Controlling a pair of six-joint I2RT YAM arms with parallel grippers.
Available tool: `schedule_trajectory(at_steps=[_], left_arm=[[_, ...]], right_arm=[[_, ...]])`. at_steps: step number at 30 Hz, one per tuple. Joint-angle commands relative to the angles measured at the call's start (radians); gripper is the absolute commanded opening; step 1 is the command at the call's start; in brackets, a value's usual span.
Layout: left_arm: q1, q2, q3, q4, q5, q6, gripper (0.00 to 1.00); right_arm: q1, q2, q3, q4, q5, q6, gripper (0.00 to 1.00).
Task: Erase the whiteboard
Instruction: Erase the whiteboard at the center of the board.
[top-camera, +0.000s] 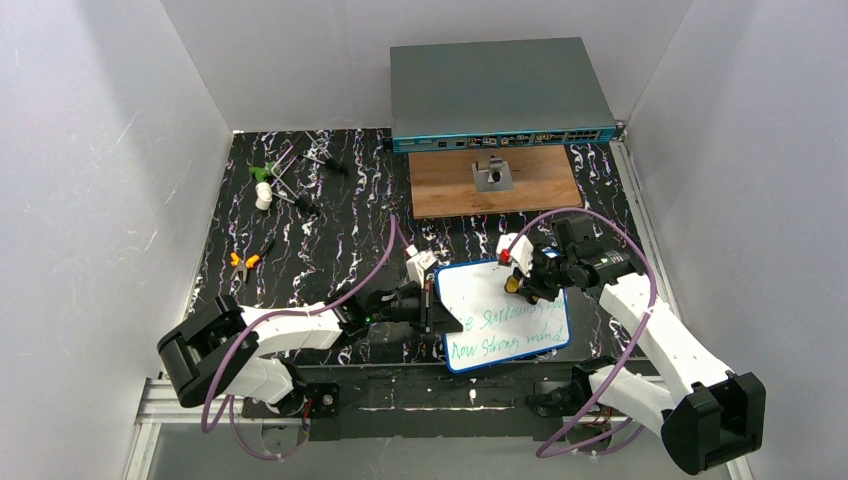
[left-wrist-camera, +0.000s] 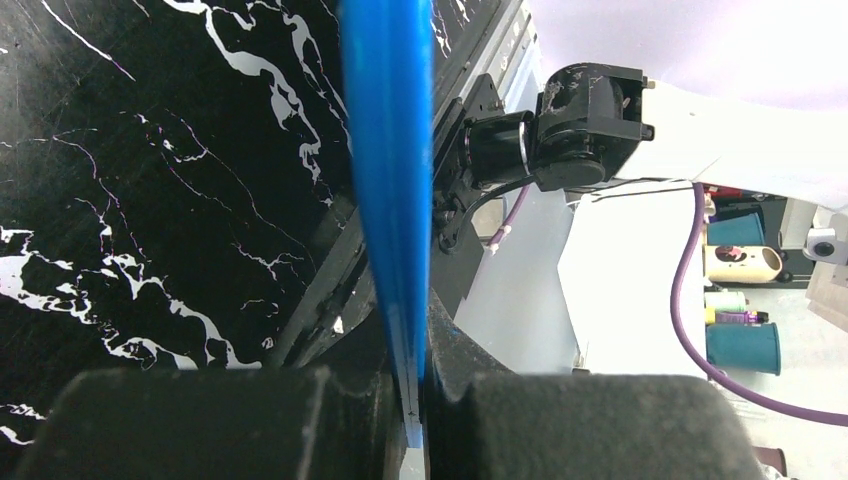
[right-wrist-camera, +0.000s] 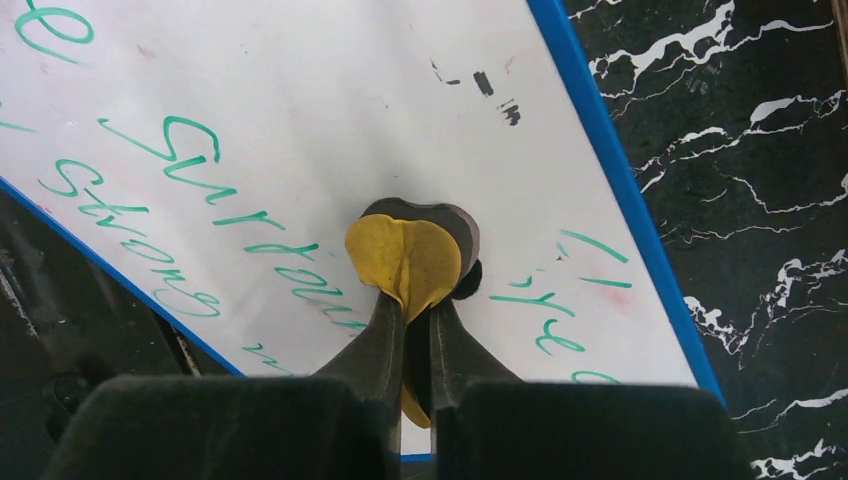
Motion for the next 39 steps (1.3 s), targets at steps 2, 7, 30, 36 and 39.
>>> schedule_trajectory(at_steps=[2,7,30,36,39], left_arm=[[-0.008,-0.028,0.001,0.069,0.034,0.065,0.0],[-0.009,-0.023,0.003,0.075,0.035,0.059,0.0],[-0.008,-0.01,-0.005,0.096,0.034,0.061,0.0],[-0.008,-0.018,-0.013,0.097,0.037,0.058,0.0],[-0.008,-0.031,-0.016,0.082,0.036,0.062,0.0]], right_arm=[[0.004,0.026,0.071,0.051,0.006,0.122,0.01],[-0.017,0.073,0.112,0.163,0.166,0.224,0.01],[-0.013,0.054,0.14,0.034,-0.03,0.173,0.01],[-0.02,0.089,0.151,0.121,0.177,0.24,0.01],[-0.02,0.078,0.109,0.108,0.215,0.202,0.01]])
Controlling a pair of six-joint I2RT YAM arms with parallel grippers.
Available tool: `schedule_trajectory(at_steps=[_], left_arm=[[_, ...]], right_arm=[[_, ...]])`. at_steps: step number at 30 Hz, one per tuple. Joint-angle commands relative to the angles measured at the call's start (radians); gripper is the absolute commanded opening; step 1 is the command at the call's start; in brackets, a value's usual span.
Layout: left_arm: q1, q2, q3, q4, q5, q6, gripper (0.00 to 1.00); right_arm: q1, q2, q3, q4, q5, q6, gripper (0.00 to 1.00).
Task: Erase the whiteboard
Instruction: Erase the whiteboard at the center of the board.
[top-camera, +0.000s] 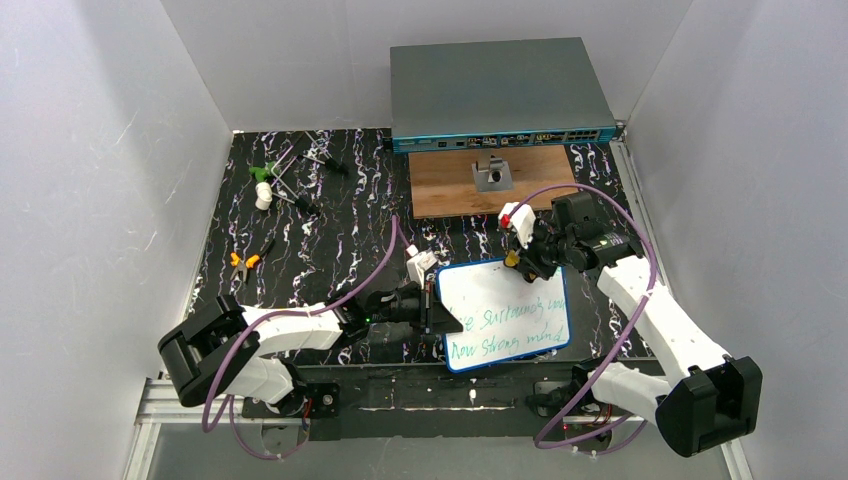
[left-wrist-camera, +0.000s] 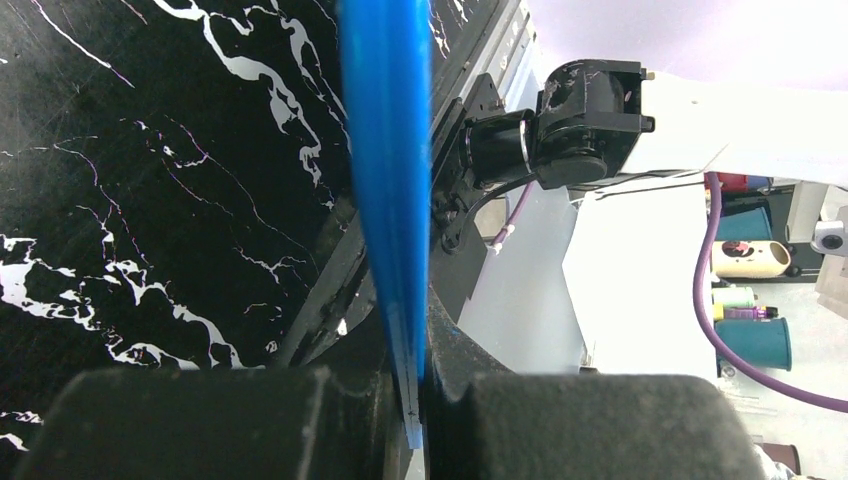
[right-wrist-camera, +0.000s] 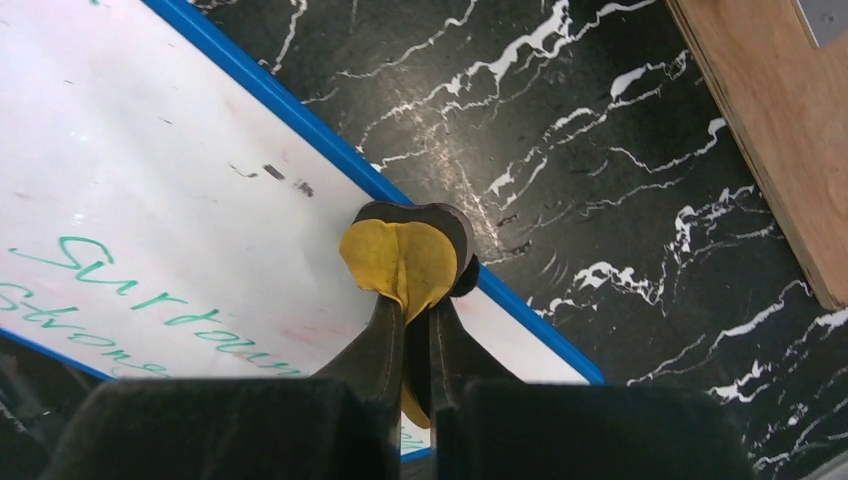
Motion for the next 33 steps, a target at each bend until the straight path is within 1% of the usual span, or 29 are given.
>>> schedule_trajectory(at_steps=[1,4,5,7,10,11,13,15,17,20,24,29,33], left_arm=[[-0.006,-0.04,-0.007,0.048,0.034,0.04,0.0],[-0.006,-0.058,0.001,0.02,0.031,0.053,0.0],[-0.006,-0.063,0.003,0.013,0.03,0.057,0.0],[-0.007,-0.07,0.005,0.0,0.029,0.065,0.0],[-0.006,-0.076,0.005,-0.011,0.033,0.073,0.0],[-0.006,-0.075,0.006,-0.014,0.035,0.077,0.0],[-0.006,-0.068,0.01,-0.029,0.042,0.088,0.0],[-0.007,-0.056,0.01,-0.034,0.046,0.095,0.0],[-0.006,-0.045,0.01,-0.026,0.052,0.104,0.0],[-0.006,-0.033,0.001,-0.002,0.057,0.11,0.0],[-0.006,-0.034,0.003,-0.002,0.054,0.116,0.0],[-0.007,-0.045,0.016,-0.035,0.04,0.116,0.0],[-0.006,-0.065,0.012,-0.046,0.023,0.103,0.0]], right_arm=[[-0.006,-0.015,-0.038,0.032,0.122,-0.014,0.01],[-0.007,-0.034,-0.078,-0.009,0.126,-0.049,0.01],[-0.007,-0.043,-0.089,-0.033,0.102,-0.062,0.01],[-0.007,-0.067,-0.103,-0.1,0.0,-0.097,0.01],[-0.006,-0.091,-0.099,-0.209,-0.211,-0.161,0.01],[-0.006,-0.092,-0.095,-0.225,-0.257,-0.166,0.01],[-0.007,-0.087,-0.083,-0.229,-0.298,-0.156,0.01],[-0.006,-0.077,-0.066,-0.186,-0.275,-0.107,0.01],[-0.007,-0.068,-0.049,-0.098,-0.192,-0.009,0.01],[-0.028,-0.045,-0.018,-0.023,-0.06,0.062,0.01],[-0.043,-0.032,0.001,-0.001,-0.005,0.083,0.01],[-0.049,-0.052,-0.037,0.013,0.09,0.07,0.01],[-0.055,-0.062,-0.067,-0.034,0.104,0.05,0.01]])
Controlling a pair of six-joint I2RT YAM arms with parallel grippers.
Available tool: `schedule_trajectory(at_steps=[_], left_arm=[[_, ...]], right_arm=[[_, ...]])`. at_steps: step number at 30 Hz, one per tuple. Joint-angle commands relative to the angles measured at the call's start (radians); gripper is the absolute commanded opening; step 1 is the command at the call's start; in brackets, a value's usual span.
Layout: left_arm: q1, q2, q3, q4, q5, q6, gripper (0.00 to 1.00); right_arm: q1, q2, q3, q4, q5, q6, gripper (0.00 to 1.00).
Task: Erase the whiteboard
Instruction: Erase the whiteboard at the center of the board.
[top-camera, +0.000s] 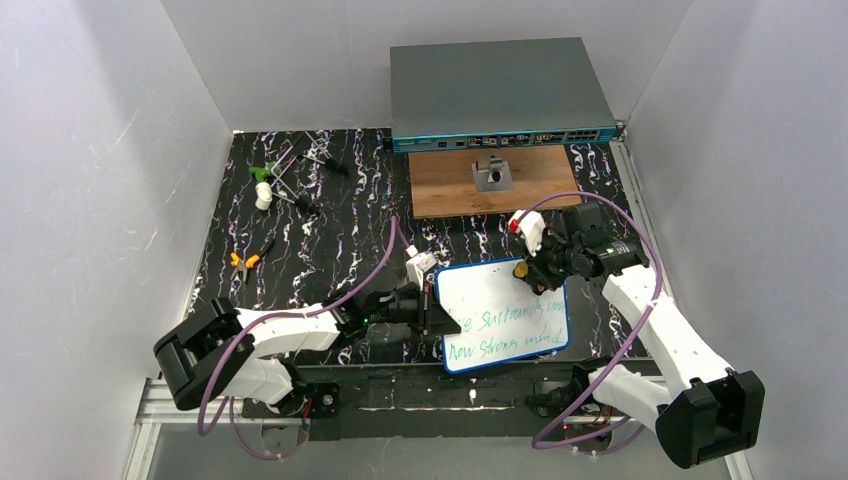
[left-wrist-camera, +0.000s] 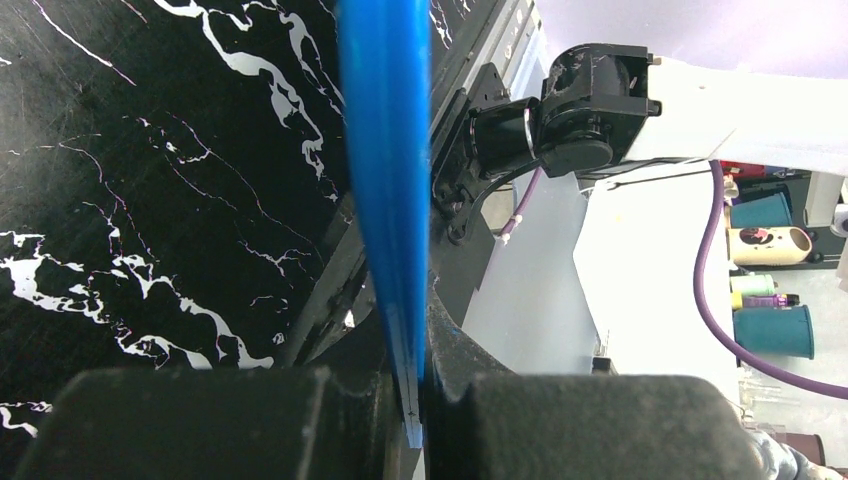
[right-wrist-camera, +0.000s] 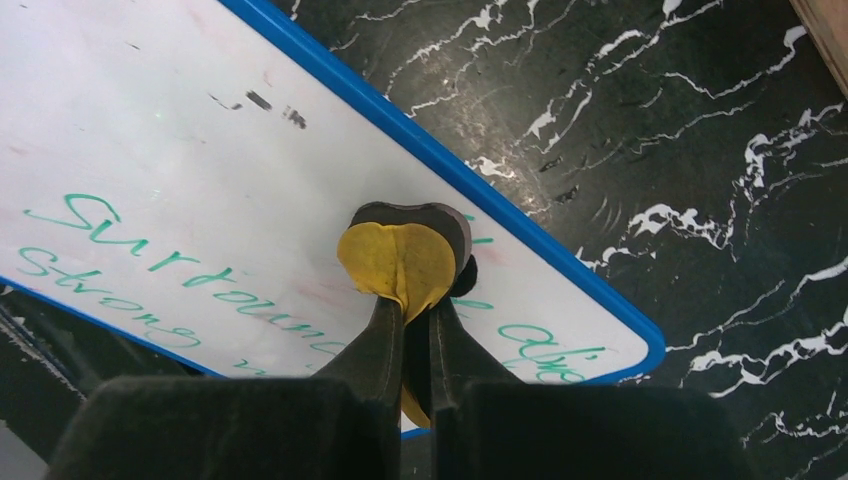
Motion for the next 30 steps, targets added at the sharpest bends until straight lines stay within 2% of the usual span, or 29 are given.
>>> schedule_trajectory(at_steps=[1,5,7,9,11,16,22,25,30], left_arm=[[-0.008,-0.046,0.015,-0.018,0.009,0.063,0.0],[-0.008,-0.059,0.013,-0.027,-0.008,0.061,0.0],[-0.008,-0.055,0.015,-0.024,-0.012,0.056,0.0],[-0.008,-0.054,0.018,-0.022,-0.019,0.055,0.0],[-0.008,-0.051,0.018,-0.019,-0.024,0.054,0.0],[-0.008,-0.055,0.017,-0.013,-0.04,0.055,0.0],[-0.007,-0.081,0.018,-0.028,-0.055,0.065,0.0],[-0.009,-0.092,0.022,-0.038,-0.057,0.07,0.0],[-0.008,-0.076,0.045,-0.056,-0.037,0.079,0.0]], right_arm=[[-0.018,-0.016,-0.023,0.007,0.085,-0.017,0.01],[-0.018,-0.046,-0.043,-0.091,-0.128,-0.081,0.01],[-0.016,-0.06,-0.046,-0.096,-0.247,-0.089,0.01],[-0.017,-0.054,-0.029,-0.072,-0.298,-0.067,0.01],[-0.016,-0.036,0.0,-0.019,-0.251,-0.015,0.01],[-0.043,-0.008,0.036,0.117,0.041,0.095,0.01],[-0.084,0.007,-0.002,0.087,0.121,0.039,0.01],[-0.084,-0.003,-0.033,0.012,0.056,-0.025,0.01],[-0.069,-0.056,-0.055,-0.121,-0.238,-0.137,0.01]])
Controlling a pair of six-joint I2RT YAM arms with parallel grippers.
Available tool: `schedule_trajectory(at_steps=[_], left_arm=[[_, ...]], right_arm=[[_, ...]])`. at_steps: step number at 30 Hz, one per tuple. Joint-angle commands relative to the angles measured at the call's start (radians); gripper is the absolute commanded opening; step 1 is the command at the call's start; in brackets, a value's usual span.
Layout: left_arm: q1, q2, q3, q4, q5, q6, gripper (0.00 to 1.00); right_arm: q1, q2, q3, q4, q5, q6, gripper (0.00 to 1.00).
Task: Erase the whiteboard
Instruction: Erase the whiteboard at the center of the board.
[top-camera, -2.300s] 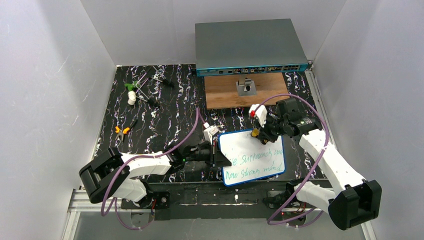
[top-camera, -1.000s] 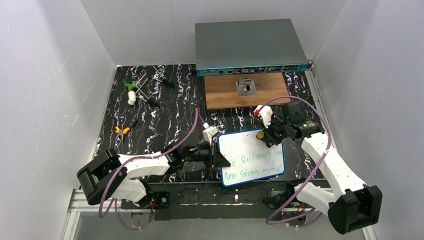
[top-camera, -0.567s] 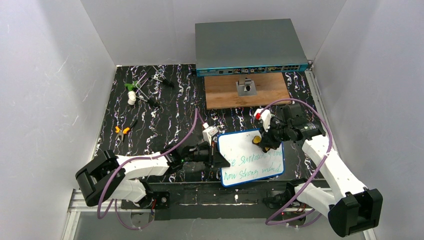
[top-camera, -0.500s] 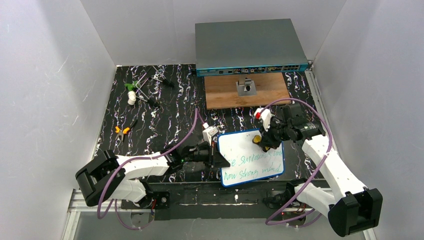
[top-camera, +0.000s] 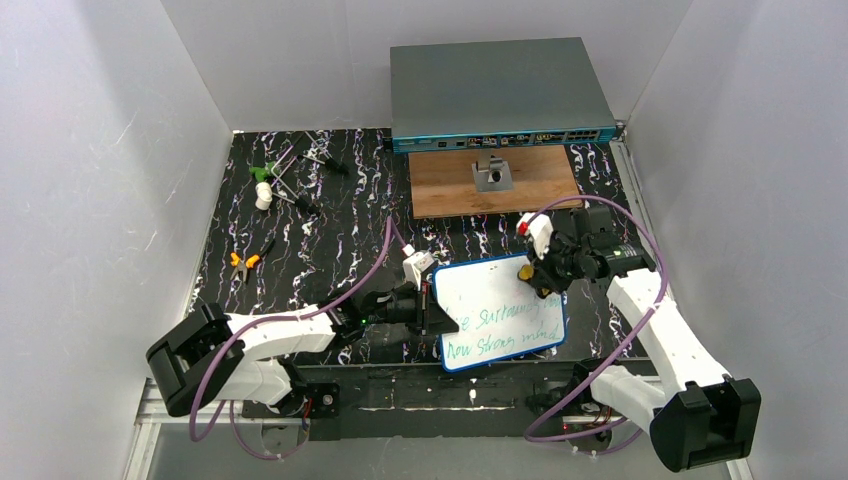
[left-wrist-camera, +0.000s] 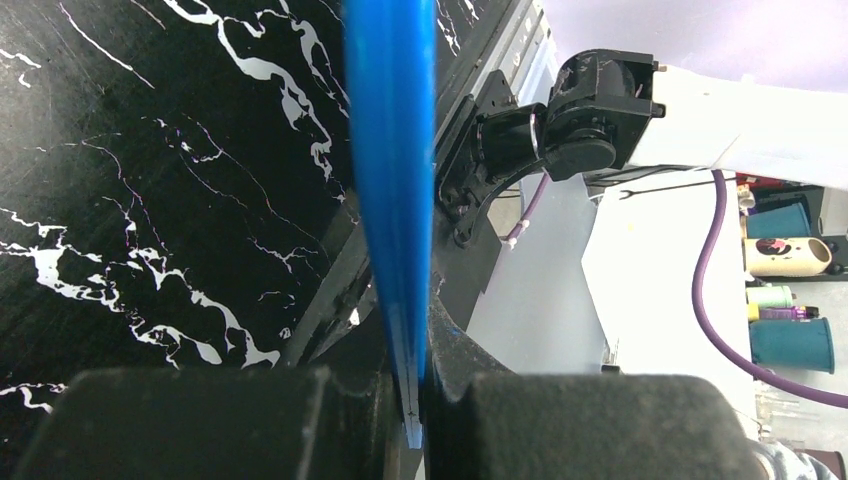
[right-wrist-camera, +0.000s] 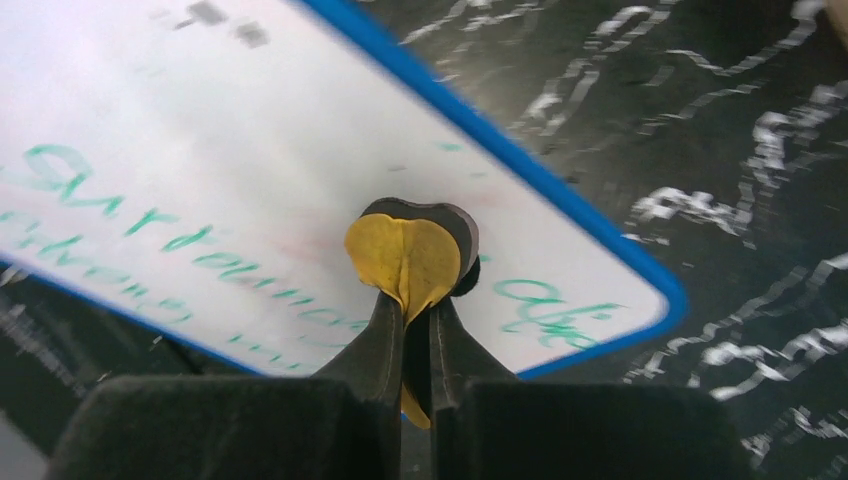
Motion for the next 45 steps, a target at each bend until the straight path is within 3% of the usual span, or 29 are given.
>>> schedule_trajectory(at_steps=[1,5,10,17,19,22,26,35,41,45], left_arm=[[-0.005,-0.023,0.048,-0.003,0.006,0.071,0.0],[-0.006,-0.01,0.047,0.008,0.016,0.068,0.0],[-0.005,0.018,0.04,0.054,0.032,0.058,0.0],[-0.005,0.014,0.03,0.082,0.035,0.069,0.0],[-0.006,0.006,0.021,0.091,0.037,0.068,0.0],[-0.006,-0.005,0.005,0.105,0.037,0.067,0.0],[-0.005,-0.002,0.008,0.11,0.043,0.07,0.0],[-0.005,0.045,0.018,0.147,0.06,0.05,0.0],[-0.005,0.018,0.02,0.116,0.055,0.065,0.0],[-0.004,-0.005,0.015,0.101,0.047,0.075,0.0]], right_arm=[[0.021,-0.043,-0.023,-0.156,-0.248,-0.125,0.01],[0.031,-0.034,0.008,-0.105,-0.273,-0.091,0.01],[0.023,0.01,0.076,0.001,-0.086,0.021,0.01],[-0.006,0.014,0.026,-0.024,0.015,-0.023,0.01],[-0.006,0.0,-0.002,-0.069,-0.029,-0.062,0.01],[-0.005,-0.026,-0.038,-0.183,-0.223,-0.161,0.01],[-0.004,-0.042,-0.037,-0.185,-0.327,-0.172,0.01],[-0.057,0.033,0.107,0.001,-0.16,0.072,0.01],[-0.098,0.017,0.045,0.016,-0.054,0.053,0.01],[-0.098,-0.024,-0.024,-0.068,-0.108,-0.039,0.01]])
